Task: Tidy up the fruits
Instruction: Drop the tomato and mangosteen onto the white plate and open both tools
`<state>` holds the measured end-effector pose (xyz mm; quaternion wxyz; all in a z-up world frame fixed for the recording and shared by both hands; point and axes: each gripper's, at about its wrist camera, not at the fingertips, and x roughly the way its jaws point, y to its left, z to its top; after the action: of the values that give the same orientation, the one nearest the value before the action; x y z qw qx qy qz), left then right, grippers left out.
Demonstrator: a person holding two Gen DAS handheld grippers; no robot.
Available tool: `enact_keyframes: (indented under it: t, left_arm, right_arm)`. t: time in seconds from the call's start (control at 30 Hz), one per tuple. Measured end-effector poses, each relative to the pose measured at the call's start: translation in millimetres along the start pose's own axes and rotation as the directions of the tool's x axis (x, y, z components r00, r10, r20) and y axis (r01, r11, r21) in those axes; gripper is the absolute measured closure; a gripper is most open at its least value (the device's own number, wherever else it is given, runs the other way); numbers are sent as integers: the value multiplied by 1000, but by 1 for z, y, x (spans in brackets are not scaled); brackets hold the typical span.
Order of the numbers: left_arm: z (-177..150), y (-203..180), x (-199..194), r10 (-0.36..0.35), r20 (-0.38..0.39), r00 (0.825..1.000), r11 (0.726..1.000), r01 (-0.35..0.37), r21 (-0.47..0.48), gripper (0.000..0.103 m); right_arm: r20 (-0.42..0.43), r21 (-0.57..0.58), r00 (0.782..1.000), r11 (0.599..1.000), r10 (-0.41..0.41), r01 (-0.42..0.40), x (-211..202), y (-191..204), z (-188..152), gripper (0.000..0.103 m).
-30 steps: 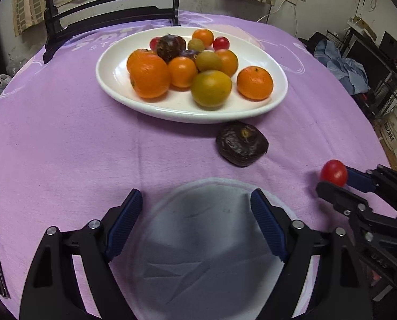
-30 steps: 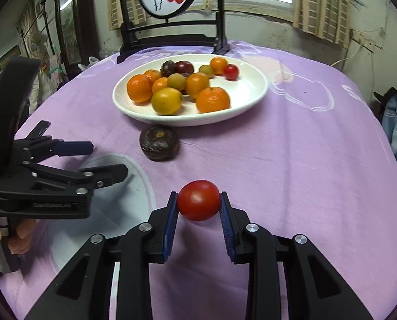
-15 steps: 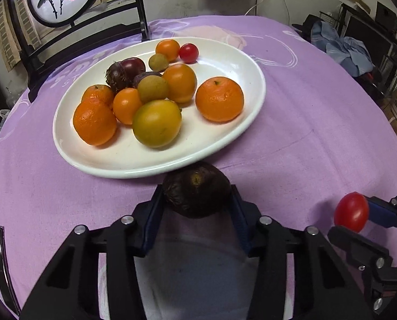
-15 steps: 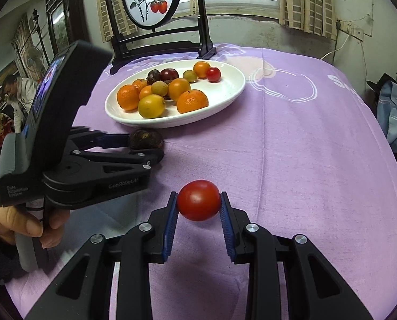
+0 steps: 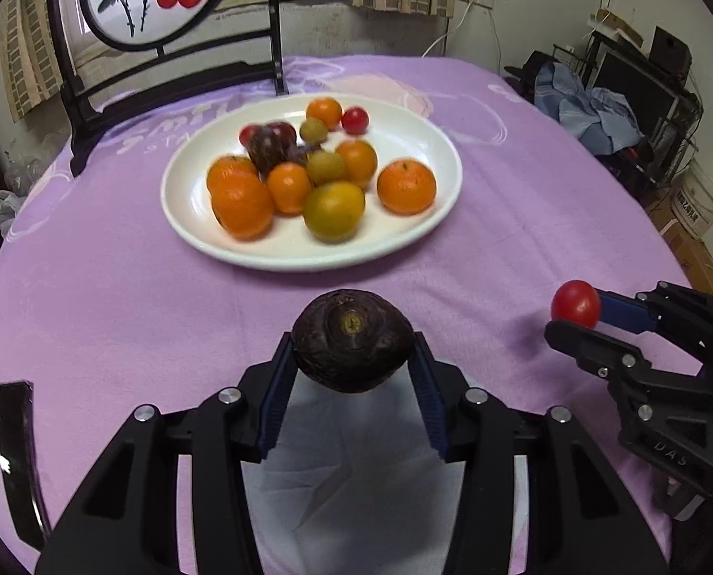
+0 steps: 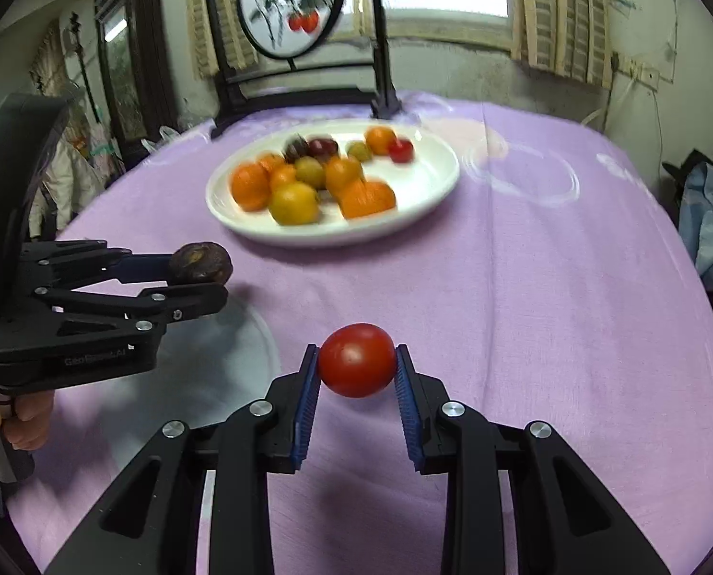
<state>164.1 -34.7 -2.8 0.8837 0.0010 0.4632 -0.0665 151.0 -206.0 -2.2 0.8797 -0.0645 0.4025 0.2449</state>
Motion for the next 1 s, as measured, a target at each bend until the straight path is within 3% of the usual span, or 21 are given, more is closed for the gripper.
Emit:
enact_keyframes:
  t: [0.2,0.47,0.7,0.73,0.8,1.0]
  left_arm:
    - [42,25,-14,21,75,997,999,-19,-34,57]
    - [87,50,26,62,68,996,994,-55,-91,57]
    - [111,56,63,111,36,993,988,-106,-117,56]
    - [112,57,68,115,28,993,986,-111,-124,56]
    - [112,60,73,131,22,991,981,-127,-147,43]
    - [109,59,62,165,60,984,976,-155,-151,33]
  right_arm:
    - [50,-52,999,999,-3,6,2,11,45,72]
    - [56,-12,998,1000,-22,23,54,4,96,72]
    - [29,27,997,997,-74,73,99,-16,119,71]
    - [26,32,997,997,-72,71,104,-18,121,64]
    - [29,45,996,996,-84,83,110,-22,122,57]
    - [38,37,996,996,-81,80,101,-20,115,56]
